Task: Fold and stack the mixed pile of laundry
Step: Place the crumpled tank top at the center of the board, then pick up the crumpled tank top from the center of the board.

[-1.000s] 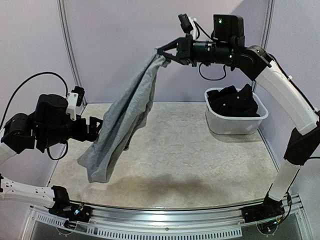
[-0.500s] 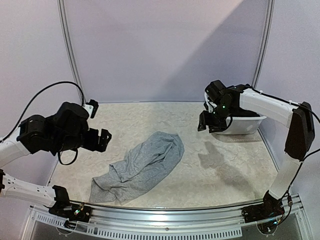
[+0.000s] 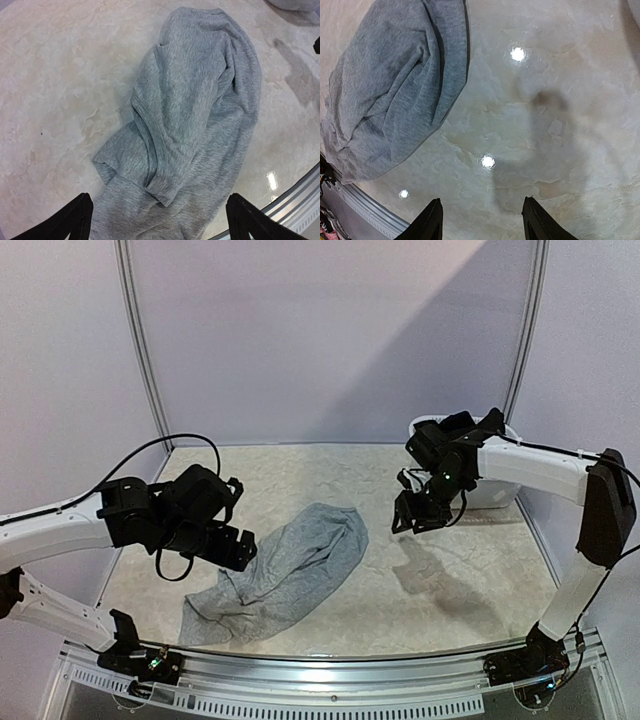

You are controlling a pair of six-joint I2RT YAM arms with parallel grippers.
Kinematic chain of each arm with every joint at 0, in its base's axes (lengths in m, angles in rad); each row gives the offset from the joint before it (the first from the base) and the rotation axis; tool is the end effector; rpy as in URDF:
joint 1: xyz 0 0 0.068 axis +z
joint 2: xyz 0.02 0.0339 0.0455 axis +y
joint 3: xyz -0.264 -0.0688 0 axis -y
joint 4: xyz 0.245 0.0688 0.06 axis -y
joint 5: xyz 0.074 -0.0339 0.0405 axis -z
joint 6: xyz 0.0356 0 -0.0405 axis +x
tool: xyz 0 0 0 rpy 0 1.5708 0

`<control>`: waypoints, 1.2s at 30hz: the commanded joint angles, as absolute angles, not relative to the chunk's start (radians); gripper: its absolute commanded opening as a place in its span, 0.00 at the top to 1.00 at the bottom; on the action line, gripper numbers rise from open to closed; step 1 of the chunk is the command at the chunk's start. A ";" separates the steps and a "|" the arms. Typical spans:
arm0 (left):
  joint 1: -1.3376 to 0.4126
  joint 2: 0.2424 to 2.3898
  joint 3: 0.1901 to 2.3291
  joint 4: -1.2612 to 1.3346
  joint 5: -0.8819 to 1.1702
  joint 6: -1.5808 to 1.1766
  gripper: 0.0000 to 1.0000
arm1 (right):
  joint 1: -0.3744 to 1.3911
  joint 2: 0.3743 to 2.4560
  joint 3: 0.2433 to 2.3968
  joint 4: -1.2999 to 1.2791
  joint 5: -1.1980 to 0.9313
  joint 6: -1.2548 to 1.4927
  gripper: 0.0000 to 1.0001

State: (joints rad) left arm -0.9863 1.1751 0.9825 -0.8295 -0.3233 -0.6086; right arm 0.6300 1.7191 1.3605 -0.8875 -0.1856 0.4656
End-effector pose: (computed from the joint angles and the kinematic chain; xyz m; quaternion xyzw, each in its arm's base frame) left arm 0.1344 -0.1826 0.2772 0.1355 0.9413 -0.0831 0.2976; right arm 0.2743 0.2081 0.2415 -0.0956 0.9781 0.1619 0.0898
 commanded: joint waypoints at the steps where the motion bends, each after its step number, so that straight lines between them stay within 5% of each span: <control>1: -0.882 1.230 0.976 -0.743 -0.156 -0.642 0.06 | 0.649 1.687 1.342 -0.841 -0.217 0.453 0.46; 10: -0.654 1.318 0.950 -0.591 0.167 -0.627 0.10 | 0.648 1.704 1.412 -0.900 -0.159 0.447 0.45; 16: -0.539 1.365 0.919 -0.478 0.327 -0.623 0.12 | 0.647 1.687 1.416 -0.905 -0.162 0.472 0.29; 20: -0.493 1.426 0.924 -0.433 0.382 -0.621 0.14 | 0.647 1.670 1.417 -0.914 -0.146 0.494 0.08; 36: -0.452 1.640 0.980 -0.364 0.428 -0.594 0.26 | 0.648 1.626 1.445 -0.974 -0.080 0.506 0.07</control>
State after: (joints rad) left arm -0.4789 1.6062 0.9577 -0.3828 0.4225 -0.6132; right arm 0.6434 1.6634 1.4193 -0.9440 -0.1127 0.4953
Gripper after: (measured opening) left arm 0.758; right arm 0.926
